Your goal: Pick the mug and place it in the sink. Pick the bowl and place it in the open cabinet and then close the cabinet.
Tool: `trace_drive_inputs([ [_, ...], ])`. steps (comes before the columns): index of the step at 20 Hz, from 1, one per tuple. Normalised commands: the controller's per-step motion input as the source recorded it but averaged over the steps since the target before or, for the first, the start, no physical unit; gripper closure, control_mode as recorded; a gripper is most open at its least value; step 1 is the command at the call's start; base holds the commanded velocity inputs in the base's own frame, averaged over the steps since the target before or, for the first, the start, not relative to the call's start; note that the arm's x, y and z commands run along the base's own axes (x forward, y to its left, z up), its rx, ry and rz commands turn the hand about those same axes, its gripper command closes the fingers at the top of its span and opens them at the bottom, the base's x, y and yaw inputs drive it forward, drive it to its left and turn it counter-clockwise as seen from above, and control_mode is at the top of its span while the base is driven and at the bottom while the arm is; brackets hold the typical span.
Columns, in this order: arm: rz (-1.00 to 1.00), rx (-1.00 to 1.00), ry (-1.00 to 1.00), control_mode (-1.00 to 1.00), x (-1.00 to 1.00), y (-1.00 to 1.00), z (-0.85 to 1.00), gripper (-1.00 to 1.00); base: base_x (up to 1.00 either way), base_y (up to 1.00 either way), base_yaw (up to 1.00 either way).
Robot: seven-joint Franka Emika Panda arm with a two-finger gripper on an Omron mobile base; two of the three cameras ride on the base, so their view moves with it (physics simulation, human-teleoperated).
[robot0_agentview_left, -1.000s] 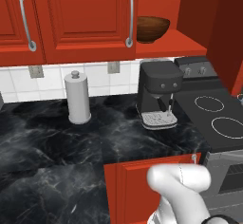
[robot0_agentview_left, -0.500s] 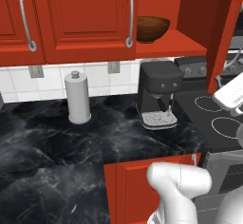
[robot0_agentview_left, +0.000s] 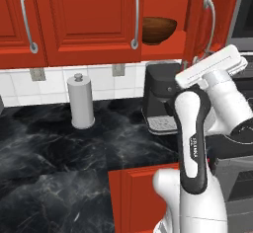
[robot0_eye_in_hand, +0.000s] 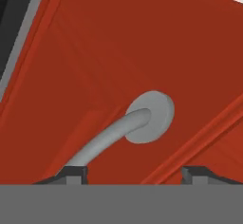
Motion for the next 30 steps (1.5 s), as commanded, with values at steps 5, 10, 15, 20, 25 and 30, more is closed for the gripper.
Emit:
trace_drive_inputs([
  [5, -0.32, 0.00, 0.38, -1.00, 0.83, 0.23, 0.17, -1.00, 0.00, 0.00, 0.00],
  [10, -0.29, 0.02, 0.52, -1.00, 0.87, 0.01, 0.03, -1.00, 0.00, 0.00, 0.00],
  [15, -0.24, 0.08, 0.52, -1.00, 0.95, 0.00, 0.05, -1.00, 0.00, 0.00, 0.00],
  [20, -0.19, 0.12, 0.41, -1.00, 0.99, 0.00, 0.01, -1.00, 0.00, 0.00, 0.00],
  [25, -0.16, 0.14, 0.22, -1.00, 0.93, 0.00, -0.03, -1.00, 0.00, 0.00, 0.00],
  [30, -0.01, 0.39, -0.03, -1.00, 0.68, 0.00, -0.55, -1.00, 0.00, 0.00, 0.00],
])
